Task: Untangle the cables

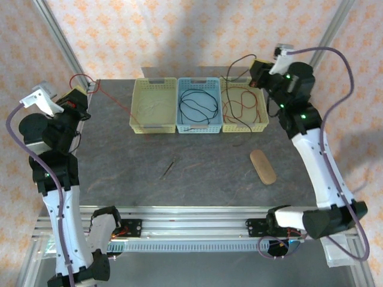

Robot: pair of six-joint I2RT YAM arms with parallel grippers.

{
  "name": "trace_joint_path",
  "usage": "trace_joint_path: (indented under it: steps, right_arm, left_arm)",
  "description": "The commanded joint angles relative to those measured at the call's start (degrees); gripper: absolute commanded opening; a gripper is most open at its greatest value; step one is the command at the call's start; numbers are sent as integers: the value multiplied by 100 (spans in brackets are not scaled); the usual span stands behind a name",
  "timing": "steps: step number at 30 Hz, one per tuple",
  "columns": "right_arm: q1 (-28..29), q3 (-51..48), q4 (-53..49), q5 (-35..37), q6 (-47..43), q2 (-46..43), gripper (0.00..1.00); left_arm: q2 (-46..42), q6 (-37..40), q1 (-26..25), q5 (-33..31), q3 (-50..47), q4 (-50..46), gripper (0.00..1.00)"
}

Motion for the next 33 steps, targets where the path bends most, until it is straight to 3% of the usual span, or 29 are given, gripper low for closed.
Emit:
trace_joint_path:
  steps: [1,9,21,33]
  right_arm:
    - [212,321,246,480,-171,343,0]
    - [255,961,454,867,-85,1488,0]
    - [268,1750,826,924,-230,3026,0]
    - [438,1867,449,282,-210,4263,0]
  left_arm:
    - [-158,133,-34,763,70,631,0]
    - [-342,-192,-37,1120,0,1142,0]
    - [-377,-542,-37,989,136,1111,0]
    - [-315,-613,-37,1089,128,1233,0]
